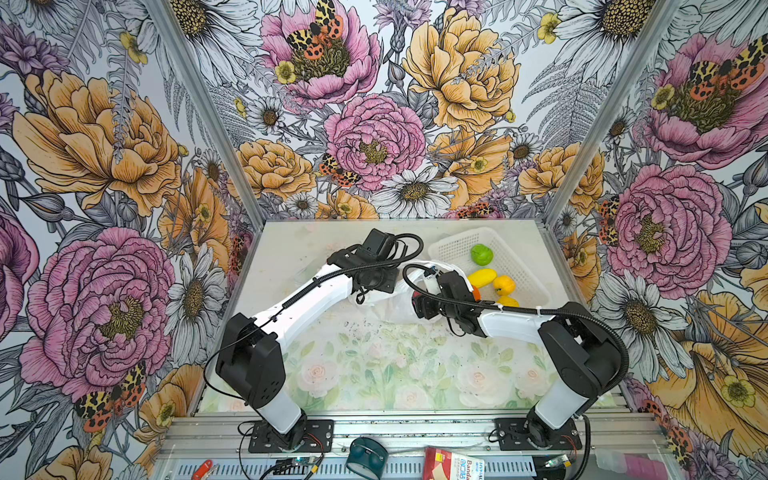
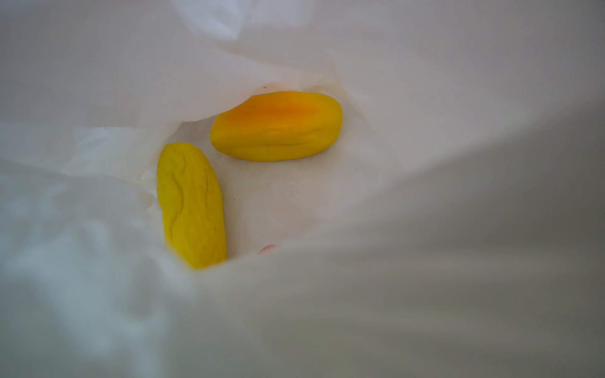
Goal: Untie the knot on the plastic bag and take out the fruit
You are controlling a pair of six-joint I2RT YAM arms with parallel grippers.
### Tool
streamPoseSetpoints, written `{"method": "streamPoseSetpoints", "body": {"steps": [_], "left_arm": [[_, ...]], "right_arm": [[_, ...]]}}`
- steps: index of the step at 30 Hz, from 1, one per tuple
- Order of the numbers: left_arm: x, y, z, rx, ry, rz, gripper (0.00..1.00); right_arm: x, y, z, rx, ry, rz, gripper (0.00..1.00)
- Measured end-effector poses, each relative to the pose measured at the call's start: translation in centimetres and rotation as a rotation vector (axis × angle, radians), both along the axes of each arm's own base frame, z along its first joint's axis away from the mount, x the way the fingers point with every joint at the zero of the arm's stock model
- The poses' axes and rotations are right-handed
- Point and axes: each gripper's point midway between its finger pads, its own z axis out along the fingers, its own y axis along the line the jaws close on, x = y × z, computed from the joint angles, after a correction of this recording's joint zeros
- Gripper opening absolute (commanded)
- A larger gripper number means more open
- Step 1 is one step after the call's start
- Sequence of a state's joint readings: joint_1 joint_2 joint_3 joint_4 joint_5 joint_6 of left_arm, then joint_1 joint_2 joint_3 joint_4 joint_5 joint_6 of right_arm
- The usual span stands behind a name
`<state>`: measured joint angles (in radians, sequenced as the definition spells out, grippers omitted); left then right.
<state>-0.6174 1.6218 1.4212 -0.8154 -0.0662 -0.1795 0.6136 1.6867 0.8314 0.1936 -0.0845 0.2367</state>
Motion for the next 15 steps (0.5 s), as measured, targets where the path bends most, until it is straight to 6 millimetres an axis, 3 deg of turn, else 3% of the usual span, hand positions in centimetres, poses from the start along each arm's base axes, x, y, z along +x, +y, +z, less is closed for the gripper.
{"method": "streamPoseSetpoints", "body": {"steps": [5, 10, 15], "left_arm": [[0.0, 0.0, 0.0, 0.000, 0.000, 0.000, 0.00], [0.0, 0.1, 0.0, 0.006, 0.000, 0.000, 0.00], [0.0, 0.2, -0.1, 0.016, -0.002, 0.004, 0.00]], "right_arm": [[0.7, 0.2, -1.1, -0.032, 0.025, 0.002, 0.72], [2.1, 1.1, -1.9, -0.044, 0.044, 0.003, 0.53], [1.6, 0.8, -1.8, -0.046, 0.047, 0.005, 0.40]]}}
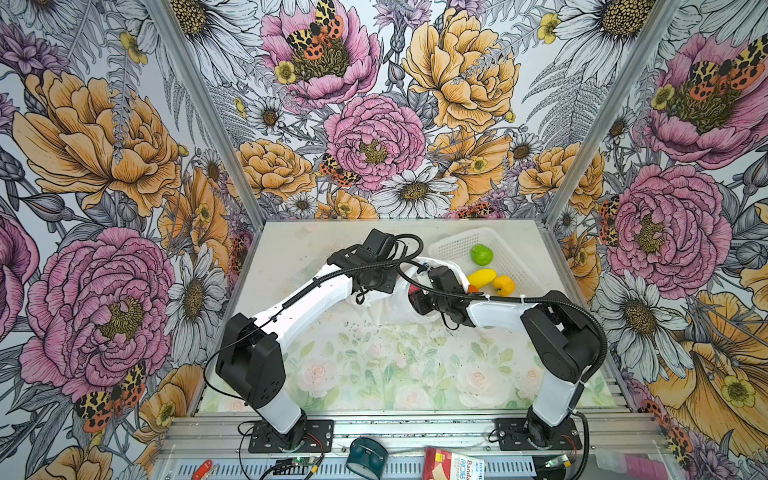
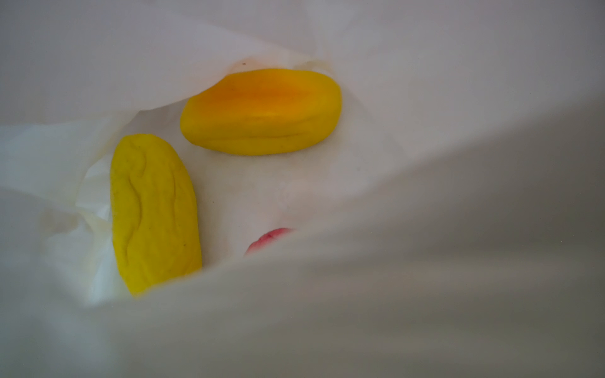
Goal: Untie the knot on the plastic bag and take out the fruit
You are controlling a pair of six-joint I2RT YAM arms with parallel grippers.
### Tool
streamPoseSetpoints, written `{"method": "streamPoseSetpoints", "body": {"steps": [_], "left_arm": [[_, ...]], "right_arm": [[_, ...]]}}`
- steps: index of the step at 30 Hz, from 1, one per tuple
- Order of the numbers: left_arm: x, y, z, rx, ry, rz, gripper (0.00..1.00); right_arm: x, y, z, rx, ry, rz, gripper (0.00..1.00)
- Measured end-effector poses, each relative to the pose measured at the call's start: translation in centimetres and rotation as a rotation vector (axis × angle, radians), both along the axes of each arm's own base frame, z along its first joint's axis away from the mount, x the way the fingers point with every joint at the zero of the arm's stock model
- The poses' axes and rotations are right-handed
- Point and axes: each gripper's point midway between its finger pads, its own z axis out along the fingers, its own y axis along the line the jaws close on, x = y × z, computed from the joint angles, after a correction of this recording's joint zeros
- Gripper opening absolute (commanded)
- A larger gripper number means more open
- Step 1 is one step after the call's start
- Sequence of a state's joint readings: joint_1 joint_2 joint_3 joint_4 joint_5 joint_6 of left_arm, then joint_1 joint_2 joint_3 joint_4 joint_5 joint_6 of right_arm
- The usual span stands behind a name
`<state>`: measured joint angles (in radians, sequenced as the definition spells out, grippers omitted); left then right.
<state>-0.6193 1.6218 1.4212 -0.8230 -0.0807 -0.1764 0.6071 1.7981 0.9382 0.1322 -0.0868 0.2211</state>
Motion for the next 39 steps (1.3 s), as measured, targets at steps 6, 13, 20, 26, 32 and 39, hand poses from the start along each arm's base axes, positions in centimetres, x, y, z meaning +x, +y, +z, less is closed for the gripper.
{"method": "streamPoseSetpoints", "body": {"steps": [6, 13, 20, 26, 32, 39], "left_arm": [[0.0, 0.0, -0.1, 0.002, 0.001, 0.000, 0.00], [-0.1, -0.6, 0.1, -0.003, -0.004, -0.014, 0.00], [0.2, -1.1, 0.7, -0.018, -0.024, -0.018, 0.00], [0.2, -1.1, 0.7, -0.018, -0.025, -0.019, 0.00], [0.4, -1.4, 1.0, -0.031, -0.040, -0.020, 0.00], [0.6, -2.0, 1.5, -0.050, -0.056, -0.032, 0.00]], "right_arm": [[-2.7, -1.5, 1.3, 0.035, -0.024, 0.012, 0.33], [-6.0, -2.0, 5.9, 0.179, -0.155, 0.085, 0.32], [-6.7, -2.3, 6.5, 0.199, -0.192, 0.093, 0.30], [-4.9, -4.0, 5.6, 0.135, -0.192, -0.013, 0.21], [-4.5, -6.9, 6.7, 0.120, -0.233, -0.124, 0.28], [-4.0, -8.3, 6.3, 0.110, -0.222, -0.168, 0.47]]}}
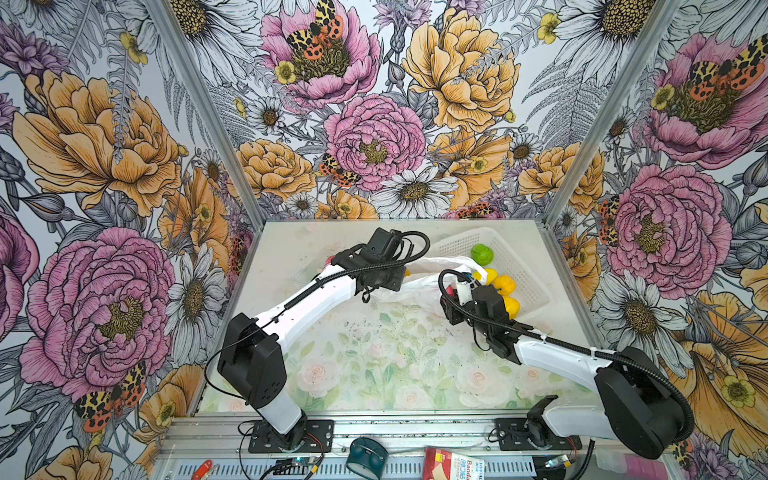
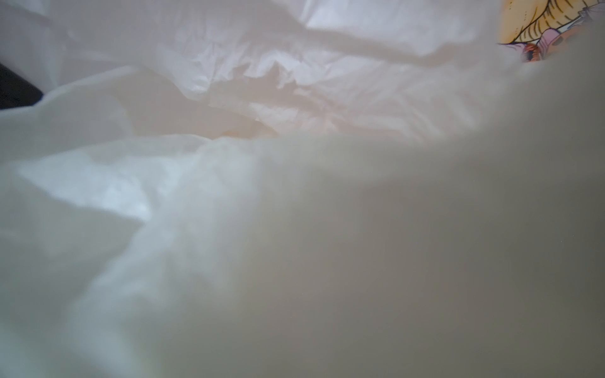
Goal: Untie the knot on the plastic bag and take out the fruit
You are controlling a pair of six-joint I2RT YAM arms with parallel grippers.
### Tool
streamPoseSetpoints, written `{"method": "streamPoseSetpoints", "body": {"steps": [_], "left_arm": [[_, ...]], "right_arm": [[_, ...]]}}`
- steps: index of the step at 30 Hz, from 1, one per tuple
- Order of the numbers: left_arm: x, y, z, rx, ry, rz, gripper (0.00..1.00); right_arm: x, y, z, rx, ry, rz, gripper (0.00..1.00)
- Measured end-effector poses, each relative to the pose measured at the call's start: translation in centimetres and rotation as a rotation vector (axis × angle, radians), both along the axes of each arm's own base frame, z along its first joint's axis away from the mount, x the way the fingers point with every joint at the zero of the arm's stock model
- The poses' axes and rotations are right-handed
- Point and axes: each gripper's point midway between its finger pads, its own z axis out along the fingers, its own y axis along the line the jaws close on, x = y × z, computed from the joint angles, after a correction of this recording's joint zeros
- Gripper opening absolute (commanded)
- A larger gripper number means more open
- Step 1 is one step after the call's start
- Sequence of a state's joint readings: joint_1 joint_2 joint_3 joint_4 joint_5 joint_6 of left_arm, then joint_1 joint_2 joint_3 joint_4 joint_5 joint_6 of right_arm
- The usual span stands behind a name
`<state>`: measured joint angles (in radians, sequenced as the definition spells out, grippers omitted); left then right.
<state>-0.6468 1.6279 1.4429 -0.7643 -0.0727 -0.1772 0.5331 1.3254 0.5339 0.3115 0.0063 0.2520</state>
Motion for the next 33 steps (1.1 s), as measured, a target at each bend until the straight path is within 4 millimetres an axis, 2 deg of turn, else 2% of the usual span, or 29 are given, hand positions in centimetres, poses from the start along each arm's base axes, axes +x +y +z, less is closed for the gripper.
{"method": "streamPoseSetpoints", "body": {"steps": [2, 7, 8, 10, 14, 19, 22, 24, 29, 33], "left_arm": [[-0.1, 0.1, -0.1, 0.003, 0.003, 0.000, 0.00], [-0.3, 1.0, -0.6, 0.039, 0.024, 0.017, 0.00], [-0.4, 1.3, -0.7, 0.047, 0.029, 0.022, 0.00], [-0.3, 1.7, -0.9, 0.060, 0.034, 0.029, 0.00], [-0.4, 2.1, -1.1, 0.077, 0.039, 0.037, 0.00], [-0.4, 2.2, -1.1, 0.085, 0.035, 0.038, 0.00], [-0.3, 2.2, -1.0, 0.088, 0.033, 0.038, 0.00], [-0.3, 2.2, -1.0, 0.087, 0.032, 0.037, 0.00], [-0.3, 2.1, -0.9, 0.083, 0.028, 0.037, 0.00], [-0.2, 2.1, -0.9, 0.082, 0.026, 0.037, 0.00]], "right_arm": [[0.1, 0.7, 0.0, 0.023, 0.005, 0.040, 0.50], [0.3, 3.5, 0.1, 0.089, 0.033, 0.172, 0.47], [0.4, 4.0, -0.1, 0.092, 0.046, 0.188, 0.49], [0.9, 4.4, -0.7, 0.083, 0.073, 0.197, 0.59], [2.0, 4.8, -1.6, 0.050, 0.112, 0.178, 0.73], [2.3, 4.1, -2.2, 0.021, 0.127, 0.140, 0.80], [1.9, 3.6, -2.1, 0.016, 0.120, 0.127, 0.81], [1.7, 3.3, -1.9, 0.011, 0.112, 0.118, 0.74], [1.8, 2.6, -1.9, -0.010, 0.107, 0.082, 0.48], [2.2, 2.1, -2.9, -0.044, 0.130, 0.046, 0.36]]}}
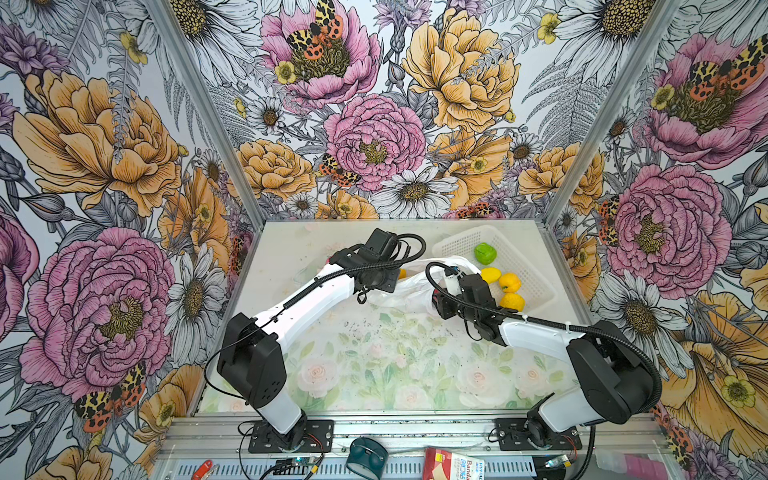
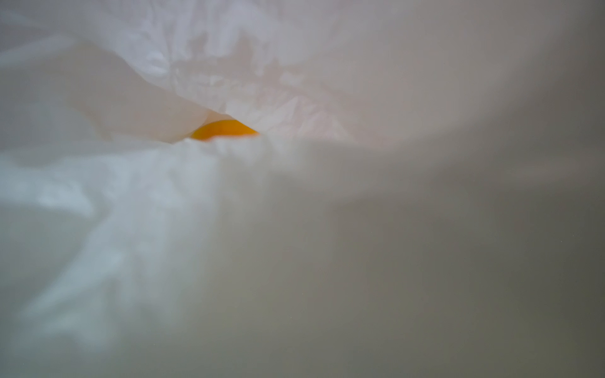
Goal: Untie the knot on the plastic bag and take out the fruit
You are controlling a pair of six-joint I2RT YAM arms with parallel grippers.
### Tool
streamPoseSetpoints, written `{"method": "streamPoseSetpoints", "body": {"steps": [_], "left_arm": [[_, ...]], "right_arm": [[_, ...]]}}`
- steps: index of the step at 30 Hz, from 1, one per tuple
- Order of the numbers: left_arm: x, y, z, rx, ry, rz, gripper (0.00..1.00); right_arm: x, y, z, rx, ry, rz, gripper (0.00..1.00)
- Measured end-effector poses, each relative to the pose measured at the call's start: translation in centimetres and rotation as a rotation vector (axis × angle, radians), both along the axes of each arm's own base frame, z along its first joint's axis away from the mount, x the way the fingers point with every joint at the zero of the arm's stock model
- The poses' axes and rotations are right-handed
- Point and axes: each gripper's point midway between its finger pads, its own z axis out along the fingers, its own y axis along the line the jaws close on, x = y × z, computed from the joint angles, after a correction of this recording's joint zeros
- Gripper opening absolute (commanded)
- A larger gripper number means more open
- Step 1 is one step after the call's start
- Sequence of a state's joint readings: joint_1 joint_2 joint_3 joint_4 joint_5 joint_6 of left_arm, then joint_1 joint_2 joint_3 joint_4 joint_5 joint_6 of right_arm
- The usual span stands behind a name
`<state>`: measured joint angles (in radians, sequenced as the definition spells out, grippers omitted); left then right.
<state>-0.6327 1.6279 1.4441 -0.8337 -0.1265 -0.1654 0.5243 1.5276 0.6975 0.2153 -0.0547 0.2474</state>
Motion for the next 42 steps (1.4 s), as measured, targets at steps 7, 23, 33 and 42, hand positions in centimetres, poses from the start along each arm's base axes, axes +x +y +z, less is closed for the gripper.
{"method": "streamPoseSetpoints", "body": {"steps": [7, 23, 33, 42], "left_arm": [[0.0, 0.0, 0.0, 0.002, 0.000, -0.001, 0.00], [0.0, -0.8, 0.3, 0.001, -0.021, -0.022, 0.00], [0.8, -1.3, 1.3, -0.018, -0.064, -0.021, 0.00], [0.9, -0.5, 1.6, 0.040, -0.078, -0.020, 0.00]], "right_arm": [[2.3, 0.7, -1.9, -0.031, 0.053, -0.037, 0.66], [8.1, 2.8, -2.7, -0.073, 0.102, -0.177, 0.80], [11.6, 5.1, -3.6, 0.010, 0.135, -0.266, 0.78], [8.3, 4.9, -4.3, 0.194, 0.108, -0.236, 0.55]]}}
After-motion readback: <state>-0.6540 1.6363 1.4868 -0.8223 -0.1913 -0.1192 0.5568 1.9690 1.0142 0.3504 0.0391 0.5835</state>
